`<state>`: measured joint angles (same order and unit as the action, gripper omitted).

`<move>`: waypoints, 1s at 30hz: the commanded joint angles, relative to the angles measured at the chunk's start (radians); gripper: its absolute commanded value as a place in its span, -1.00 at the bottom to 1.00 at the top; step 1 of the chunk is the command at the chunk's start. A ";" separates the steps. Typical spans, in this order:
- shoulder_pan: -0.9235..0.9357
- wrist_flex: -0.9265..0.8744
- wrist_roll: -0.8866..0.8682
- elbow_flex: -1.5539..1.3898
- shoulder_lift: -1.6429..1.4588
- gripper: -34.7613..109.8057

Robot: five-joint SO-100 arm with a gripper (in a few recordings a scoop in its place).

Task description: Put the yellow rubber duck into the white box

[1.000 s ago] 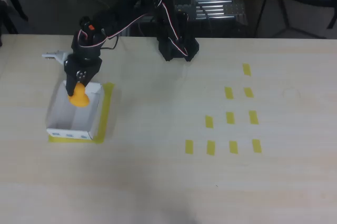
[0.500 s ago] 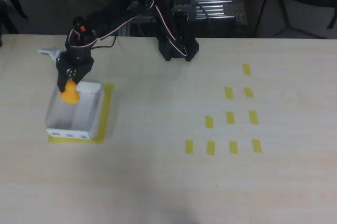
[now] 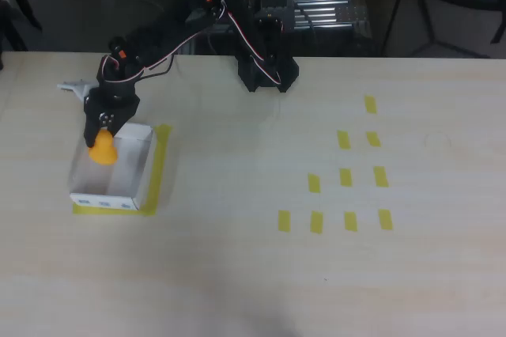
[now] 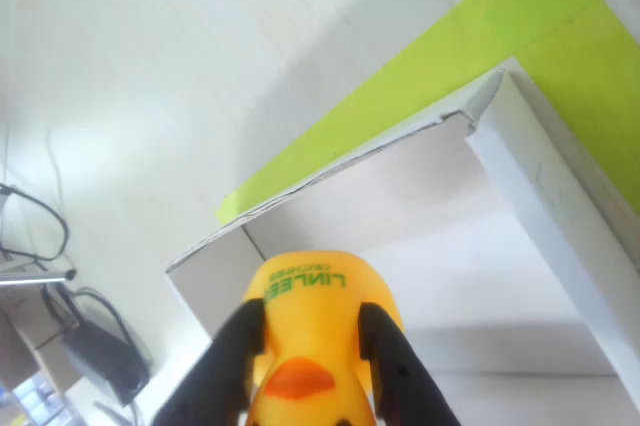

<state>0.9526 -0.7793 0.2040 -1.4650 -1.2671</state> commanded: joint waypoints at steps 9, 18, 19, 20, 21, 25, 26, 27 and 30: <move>-0.021 0.061 -0.034 0.117 -0.038 -0.05; -0.170 -0.034 -0.101 0.135 -0.334 -0.52; -0.196 -0.067 -0.114 0.141 -0.380 -0.52; -0.225 -0.103 -0.123 0.150 -0.425 -0.52; -0.256 -0.132 -0.129 0.152 -0.479 -0.52; -0.403 -0.201 -0.129 0.091 -0.741 -0.52; -0.442 -0.201 -0.129 0.048 -0.825 -0.52; -0.485 -0.201 -0.129 0.003 -0.910 -0.52; -0.630 -0.249 -0.152 -0.169 -1.177 -0.52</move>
<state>0.5001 -0.9725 0.0752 -1.4788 -1.9574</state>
